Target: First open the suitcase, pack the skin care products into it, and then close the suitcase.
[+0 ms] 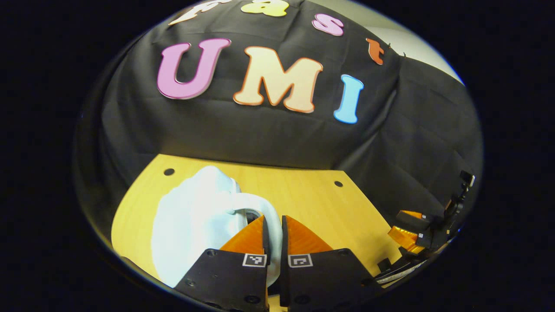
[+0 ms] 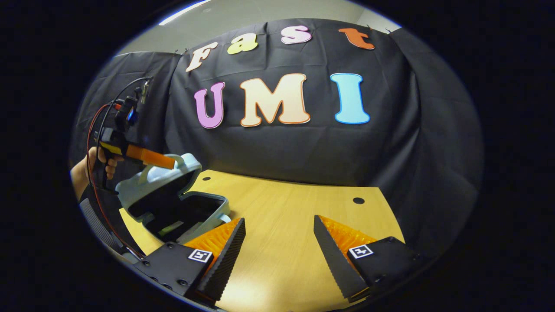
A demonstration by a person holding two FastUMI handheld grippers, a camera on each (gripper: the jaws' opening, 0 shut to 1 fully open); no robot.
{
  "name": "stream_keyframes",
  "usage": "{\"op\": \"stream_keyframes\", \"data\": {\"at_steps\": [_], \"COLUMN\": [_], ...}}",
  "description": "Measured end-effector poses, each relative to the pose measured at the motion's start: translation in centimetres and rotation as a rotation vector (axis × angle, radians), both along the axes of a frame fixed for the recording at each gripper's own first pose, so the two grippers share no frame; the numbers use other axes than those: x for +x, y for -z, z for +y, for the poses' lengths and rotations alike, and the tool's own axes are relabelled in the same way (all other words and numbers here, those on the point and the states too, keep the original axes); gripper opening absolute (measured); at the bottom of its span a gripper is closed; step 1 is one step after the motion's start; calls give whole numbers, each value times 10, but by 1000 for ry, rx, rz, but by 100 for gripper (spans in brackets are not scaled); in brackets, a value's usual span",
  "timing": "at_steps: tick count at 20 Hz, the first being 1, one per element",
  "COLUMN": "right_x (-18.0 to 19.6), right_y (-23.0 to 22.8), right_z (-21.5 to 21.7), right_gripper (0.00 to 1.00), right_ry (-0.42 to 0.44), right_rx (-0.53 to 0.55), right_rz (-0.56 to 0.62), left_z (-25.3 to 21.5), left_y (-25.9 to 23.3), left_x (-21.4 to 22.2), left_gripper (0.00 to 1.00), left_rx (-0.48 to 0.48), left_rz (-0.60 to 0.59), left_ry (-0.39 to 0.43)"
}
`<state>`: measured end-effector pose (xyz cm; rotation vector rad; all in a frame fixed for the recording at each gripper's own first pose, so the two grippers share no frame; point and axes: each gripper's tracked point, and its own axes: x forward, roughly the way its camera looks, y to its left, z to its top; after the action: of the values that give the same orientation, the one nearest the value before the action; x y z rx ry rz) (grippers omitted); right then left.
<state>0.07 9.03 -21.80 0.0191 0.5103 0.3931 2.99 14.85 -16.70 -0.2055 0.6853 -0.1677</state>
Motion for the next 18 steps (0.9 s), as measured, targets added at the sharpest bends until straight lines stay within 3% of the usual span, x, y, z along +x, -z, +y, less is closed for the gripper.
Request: {"op": "stream_keyframes", "data": {"at_steps": [6, 10, 11, 13, 14, 16, 18], "right_x": [-1, 0, 2, 8, 12, 19, 29], "right_y": [-13, -25, -29, -41, -49, -70, -98], "right_z": [-41, -64, -67, -69, -67, -64, -57], "right_gripper": [98, 98, 93, 98, 98, 98, 98], "right_ry": [52, 50, 50, 46, 44, 54, 81], "right_rx": [-3, -3, 6, 31, 46, 78, 109], "right_rz": [-33, -68, -79, -104, -119, -151, -197], "left_z": [-44, -67, -75, -87, -93, -102, -103], "left_y": [62, 73, 67, 53, 44, 15, -20], "left_x": [-9, -21, -17, -20, -20, -15, -9], "left_gripper": [6, 16, 31, 58, 55, 65, 86], "left_rx": [97, 123, 140, 181, 200, 249, 310], "left_rz": [96, 95, 60, 22, -4, -96, -211], "left_ry": [68, 43, 36, 30, 23, -2, -45]}}
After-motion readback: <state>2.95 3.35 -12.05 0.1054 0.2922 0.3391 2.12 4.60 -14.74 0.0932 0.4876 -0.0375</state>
